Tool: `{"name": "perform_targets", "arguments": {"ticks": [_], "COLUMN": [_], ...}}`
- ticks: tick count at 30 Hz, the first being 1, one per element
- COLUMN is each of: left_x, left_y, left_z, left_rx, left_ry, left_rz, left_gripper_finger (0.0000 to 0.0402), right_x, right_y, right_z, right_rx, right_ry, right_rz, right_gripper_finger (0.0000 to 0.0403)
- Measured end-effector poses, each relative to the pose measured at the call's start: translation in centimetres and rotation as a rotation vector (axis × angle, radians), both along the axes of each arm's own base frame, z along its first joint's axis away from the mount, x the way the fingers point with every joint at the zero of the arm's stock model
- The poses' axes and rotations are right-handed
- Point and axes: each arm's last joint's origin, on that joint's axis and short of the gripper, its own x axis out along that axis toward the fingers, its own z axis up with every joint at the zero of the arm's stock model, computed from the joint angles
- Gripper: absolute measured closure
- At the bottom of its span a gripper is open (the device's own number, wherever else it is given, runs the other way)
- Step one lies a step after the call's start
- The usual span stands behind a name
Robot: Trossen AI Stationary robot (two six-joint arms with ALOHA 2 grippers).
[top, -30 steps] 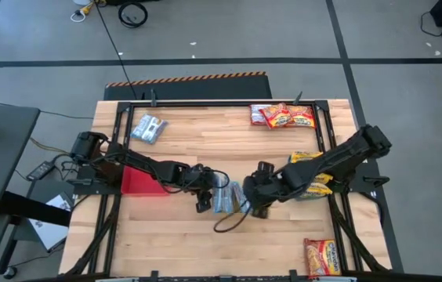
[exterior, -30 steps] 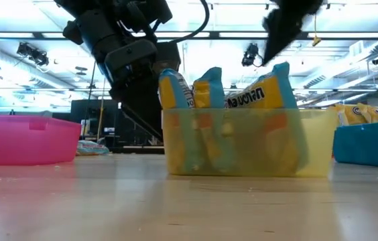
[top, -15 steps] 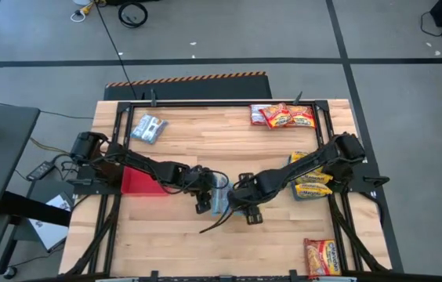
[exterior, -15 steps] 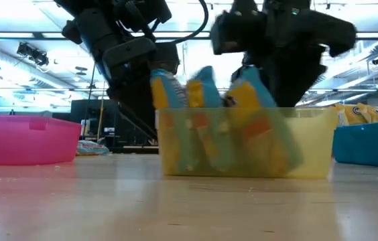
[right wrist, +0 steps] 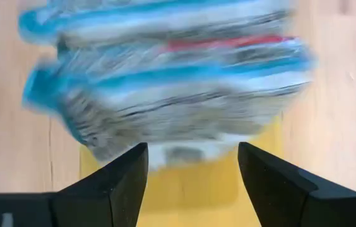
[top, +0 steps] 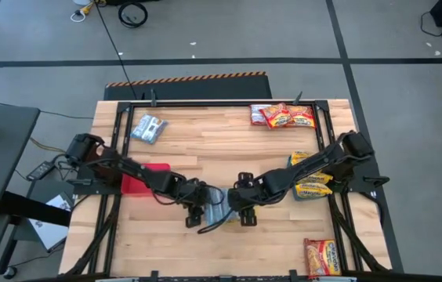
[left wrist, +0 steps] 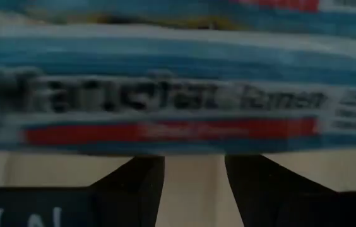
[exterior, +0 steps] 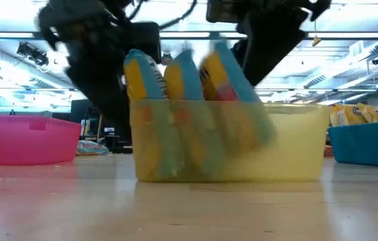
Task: Sort Maruchan noodles
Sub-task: Put the light blue noodle pack into the yellow bin
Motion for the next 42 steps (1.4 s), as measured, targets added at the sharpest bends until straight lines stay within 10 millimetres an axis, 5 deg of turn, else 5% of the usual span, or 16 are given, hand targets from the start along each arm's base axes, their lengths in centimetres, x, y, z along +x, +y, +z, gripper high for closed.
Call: {"name": "perform_targets", "arguments": {"ticks": [9,16,21,31,42], "left_x": [-0.1,0.0,-0.4,-1.0,-3.7], "left_y": [-0.2,-0.1,-1.0,-2.0,0.7], "left_z": [0.3,0.4,0.3,0.2,4.5], "left_rx": [0.047,0.088,0.075,-0.027,-0.052], "left_ry": [-0.023,-0.049,-0.044,0.026,0.077], "left_rz": [0.004,-0.001,-0.053,-0.049,-0.025], "left_gripper_finger": [0.0230,0.0230,0.0230,0.0230,0.0230], "right_x": [-1.1,0.8,2.3,1.7,-1.3], "right_y": [0.2,1.1,2.0,2.7,1.4], "right_z": [-1.8,-6.3,-6.7,-4.9,3.1], "right_rx": [-0.025,0.005,0.111,0.112,0.065], "right_ry": [0.173,0.182,0.086,0.070,-0.088], "right_rz": [0.041,0.102,0.095,0.112,0.082], "right_gripper_finger": [0.0153,0.0153,0.0153,0.0153,0.0153]}}
